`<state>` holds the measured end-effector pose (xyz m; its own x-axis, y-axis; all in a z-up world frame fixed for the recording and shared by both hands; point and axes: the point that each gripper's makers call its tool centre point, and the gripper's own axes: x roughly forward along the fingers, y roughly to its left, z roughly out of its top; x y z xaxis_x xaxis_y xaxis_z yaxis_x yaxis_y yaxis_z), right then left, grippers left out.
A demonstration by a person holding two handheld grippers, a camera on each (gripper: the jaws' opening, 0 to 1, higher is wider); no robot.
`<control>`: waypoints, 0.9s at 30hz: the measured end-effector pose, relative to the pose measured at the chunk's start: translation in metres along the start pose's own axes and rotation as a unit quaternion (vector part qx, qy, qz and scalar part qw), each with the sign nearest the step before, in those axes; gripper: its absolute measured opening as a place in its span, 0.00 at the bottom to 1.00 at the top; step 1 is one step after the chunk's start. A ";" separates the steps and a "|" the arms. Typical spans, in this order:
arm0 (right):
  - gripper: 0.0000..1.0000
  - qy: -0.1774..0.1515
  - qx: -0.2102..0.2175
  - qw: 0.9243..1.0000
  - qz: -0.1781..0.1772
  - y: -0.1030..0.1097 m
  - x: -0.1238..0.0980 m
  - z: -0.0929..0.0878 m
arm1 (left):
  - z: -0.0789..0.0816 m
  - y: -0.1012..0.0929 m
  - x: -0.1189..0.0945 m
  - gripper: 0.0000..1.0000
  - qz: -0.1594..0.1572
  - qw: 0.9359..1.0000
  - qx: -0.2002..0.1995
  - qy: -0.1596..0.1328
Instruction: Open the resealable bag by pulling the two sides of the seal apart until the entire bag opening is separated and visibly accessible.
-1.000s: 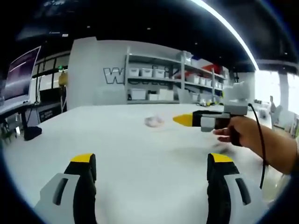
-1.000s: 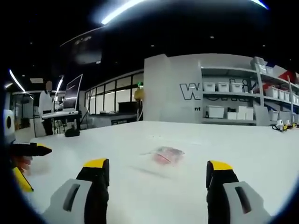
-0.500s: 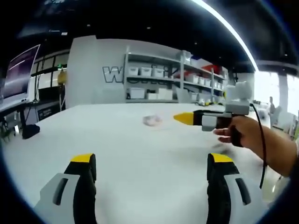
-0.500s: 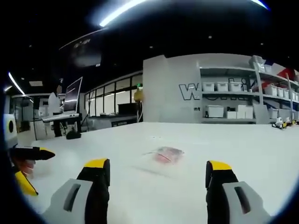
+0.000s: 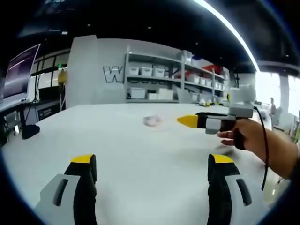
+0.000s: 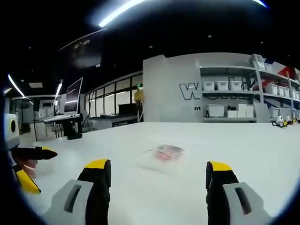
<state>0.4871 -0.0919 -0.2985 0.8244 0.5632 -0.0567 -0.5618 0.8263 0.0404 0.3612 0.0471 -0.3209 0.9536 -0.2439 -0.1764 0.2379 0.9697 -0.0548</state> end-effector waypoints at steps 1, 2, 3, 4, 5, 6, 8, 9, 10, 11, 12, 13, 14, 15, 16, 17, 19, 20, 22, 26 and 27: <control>0.85 0.000 0.001 1.000 0.000 0.000 -0.001 0.000 | 0.001 0.000 0.000 0.98 0.000 1.000 0.000 0.000; 0.85 0.000 0.001 1.000 0.000 0.000 -0.001 0.000 | 0.001 0.000 0.000 0.98 0.000 1.000 0.000 0.000; 0.85 0.000 0.002 1.000 -0.001 0.000 -0.002 0.001 | 0.002 0.000 0.001 0.98 -0.001 1.000 0.000 0.000; 0.85 0.000 0.003 1.000 -0.001 0.000 -0.002 0.001 | 0.002 0.000 0.001 0.98 -0.001 1.000 0.000 0.000; 0.85 0.000 0.003 1.000 0.000 0.001 -0.002 0.001 | 0.002 0.000 0.001 0.98 -0.001 1.000 0.000 0.000; 0.85 0.000 0.003 1.000 0.000 0.001 -0.003 0.000 | 0.002 0.000 0.001 0.98 -0.002 1.000 0.001 0.001; 0.85 0.000 0.004 1.000 0.000 0.001 -0.003 0.000 | 0.003 0.000 0.002 0.98 -0.003 1.000 0.000 0.001; 0.85 0.001 0.004 1.000 0.000 0.002 -0.004 0.000 | 0.003 0.000 0.002 0.98 -0.003 1.000 -0.001 0.001; 0.85 0.001 0.005 1.000 0.000 0.002 -0.004 0.000 | 0.004 0.000 0.002 0.98 -0.003 1.000 -0.001 0.000; 0.85 0.000 0.005 1.000 0.001 0.003 -0.005 0.000 | 0.004 0.000 0.002 0.98 -0.003 1.000 -0.001 0.000; 0.85 0.001 0.006 1.000 0.000 0.003 -0.006 -0.001 | 0.005 0.001 0.002 0.98 -0.002 1.000 -0.001 0.000; 0.85 0.001 0.006 1.000 0.000 0.004 -0.006 -0.002 | 0.005 0.002 0.002 0.98 -0.002 1.000 -0.001 0.000; 0.85 0.001 0.007 1.000 0.000 0.004 -0.007 -0.002 | 0.005 0.002 0.002 0.99 -0.001 1.000 -0.001 -0.001; 0.85 0.002 0.008 1.000 -0.001 0.004 -0.008 -0.002 | 0.006 0.003 0.002 0.99 0.000 1.000 -0.001 -0.002; 0.85 0.001 0.008 1.000 -0.002 0.004 -0.009 -0.002 | 0.007 0.004 0.002 1.00 0.001 1.000 -0.002 -0.004; 0.85 -0.002 0.008 1.000 -0.004 0.003 -0.009 0.000 | 0.009 0.005 0.003 1.00 0.003 1.000 -0.002 -0.006; 0.86 -0.004 0.005 1.000 -0.005 0.003 -0.009 0.002 | 0.011 0.006 0.003 1.00 0.005 1.000 -0.001 -0.008; 0.86 -0.004 0.003 1.000 -0.005 0.002 -0.008 0.003 | 0.011 0.007 0.003 1.00 0.006 1.000 -0.001 -0.009; 0.86 -0.006 0.002 1.000 -0.006 0.002 -0.009 0.004 | 0.012 0.007 0.003 1.00 0.007 1.000 -0.001 -0.010; 0.87 -0.006 0.004 1.000 -0.008 0.001 -0.013 0.005 | 0.013 0.009 0.004 1.00 0.010 1.000 -0.003 -0.011; 0.87 -0.006 0.004 1.000 -0.009 0.000 -0.014 0.005 | 0.013 0.010 0.003 1.00 0.010 1.000 -0.004 -0.013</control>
<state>0.4755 -0.0996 -0.2930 0.8354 0.5479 -0.0446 -0.5461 0.8364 0.0469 0.3692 0.0559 -0.3091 0.9627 -0.2234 -0.1529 0.2168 0.9745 -0.0585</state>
